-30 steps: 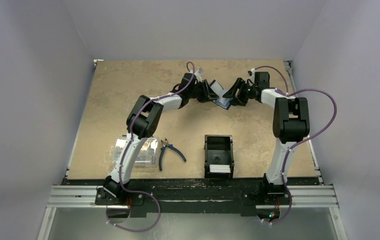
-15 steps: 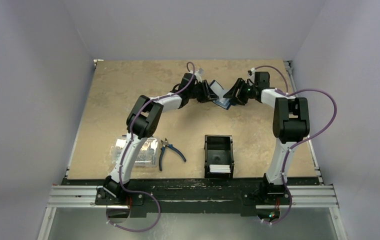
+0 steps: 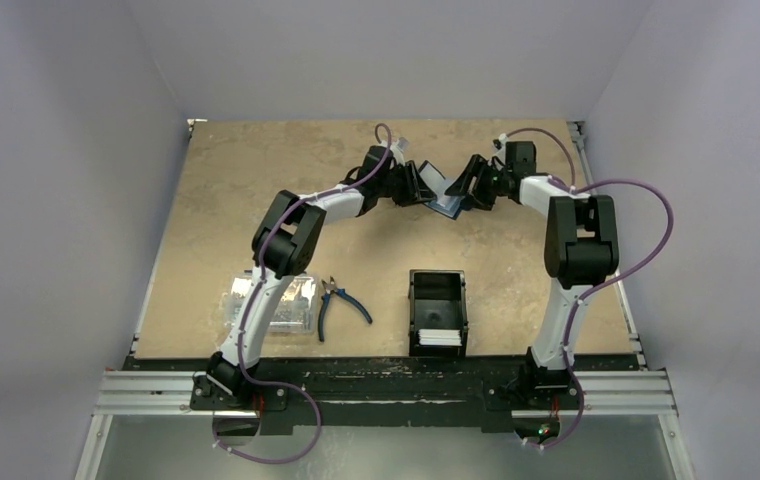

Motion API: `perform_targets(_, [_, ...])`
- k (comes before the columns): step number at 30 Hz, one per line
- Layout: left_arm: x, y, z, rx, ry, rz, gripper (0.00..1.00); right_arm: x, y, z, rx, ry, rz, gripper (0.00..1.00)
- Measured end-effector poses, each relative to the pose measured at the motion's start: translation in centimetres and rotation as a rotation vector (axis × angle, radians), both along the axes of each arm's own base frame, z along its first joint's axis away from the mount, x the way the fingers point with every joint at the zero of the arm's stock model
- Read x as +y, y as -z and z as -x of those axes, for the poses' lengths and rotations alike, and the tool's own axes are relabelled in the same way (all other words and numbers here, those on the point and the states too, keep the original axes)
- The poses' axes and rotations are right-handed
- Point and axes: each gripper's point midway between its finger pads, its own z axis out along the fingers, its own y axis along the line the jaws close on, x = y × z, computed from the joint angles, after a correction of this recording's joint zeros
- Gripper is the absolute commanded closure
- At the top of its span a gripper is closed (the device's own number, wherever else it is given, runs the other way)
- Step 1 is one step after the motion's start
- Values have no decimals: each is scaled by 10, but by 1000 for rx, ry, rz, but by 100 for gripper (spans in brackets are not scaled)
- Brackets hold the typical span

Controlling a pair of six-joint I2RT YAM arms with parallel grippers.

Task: Put the credit cards into the card holder
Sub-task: Open the card holder at the center of the board.

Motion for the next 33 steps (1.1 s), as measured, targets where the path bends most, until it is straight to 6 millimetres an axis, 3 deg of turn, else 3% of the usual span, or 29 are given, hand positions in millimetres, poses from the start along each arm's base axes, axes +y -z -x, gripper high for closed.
perform_targets(18, [0,0,0,1,0,0,68,-10,-36,-34,-103,22,68,43])
perform_targets(28, [0,0,0,1,0,1,68,-9,-12,-36,-54,24,64,41])
perform_targets(33, [0,0,0,1,1,1,68,-6,-10,-40,-55,17,60,43])
